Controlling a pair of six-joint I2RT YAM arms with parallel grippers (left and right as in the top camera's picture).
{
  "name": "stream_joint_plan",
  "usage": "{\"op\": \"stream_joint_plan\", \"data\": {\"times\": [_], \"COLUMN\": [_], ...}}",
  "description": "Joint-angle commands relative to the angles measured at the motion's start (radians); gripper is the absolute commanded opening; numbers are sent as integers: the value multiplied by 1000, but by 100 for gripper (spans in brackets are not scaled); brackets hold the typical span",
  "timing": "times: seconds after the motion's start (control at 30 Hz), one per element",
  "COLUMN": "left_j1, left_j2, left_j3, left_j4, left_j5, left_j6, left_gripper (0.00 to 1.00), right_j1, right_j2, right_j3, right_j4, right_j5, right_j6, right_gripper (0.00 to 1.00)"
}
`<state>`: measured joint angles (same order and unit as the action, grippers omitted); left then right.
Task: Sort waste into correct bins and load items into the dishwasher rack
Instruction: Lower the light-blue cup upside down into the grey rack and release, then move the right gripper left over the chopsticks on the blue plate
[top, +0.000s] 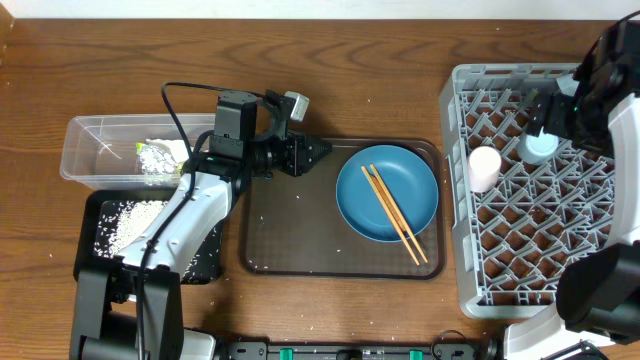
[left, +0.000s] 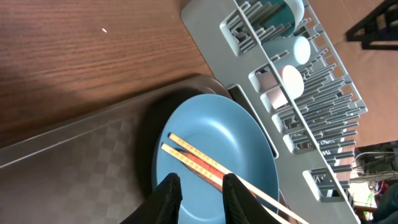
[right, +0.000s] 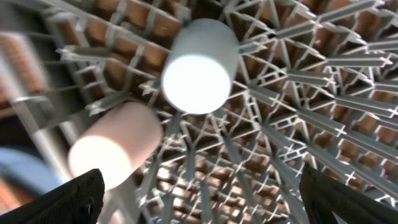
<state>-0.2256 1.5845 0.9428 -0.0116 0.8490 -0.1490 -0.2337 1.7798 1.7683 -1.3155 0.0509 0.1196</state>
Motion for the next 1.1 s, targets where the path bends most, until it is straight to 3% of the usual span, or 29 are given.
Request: {"op": "stream_joint_plan", "data": {"times": [0.0,0.1,0.33,0.47,0.77,0.83,1.07], "left_j1": [-1,-1,-1,-1,0,0,0], "left_j2": [4,4,4,4,4,4,4], "left_j3": [-3,-3,-3,-3,-3,-3,-3], "left_j4": [0,0,0,0,-18,-27,-41], "left_j5": [-5,-5,-6,-6,-145,-186,-238], "left_j6": [17,17,14,14,-59,-66,-93], "left_gripper": [26,26,25,26,27,35,45], "right_j1": [-21,-21,-4,60,312,374,584], "right_j2": [-3,-3,-3,-3,-3,-3,-3], "right_j3": [52,46,12,-34,-157,-177,-284], "right_j4": [-49,-102,-163,-177,-130,-99,50], "right_j5": [-82,-130,-453,-584,-572,-535,-261], "right_j6": [-47,-47,-52,-154,-211,-211,-119], "right_gripper": [99,99,99,99,99,99,63]}}
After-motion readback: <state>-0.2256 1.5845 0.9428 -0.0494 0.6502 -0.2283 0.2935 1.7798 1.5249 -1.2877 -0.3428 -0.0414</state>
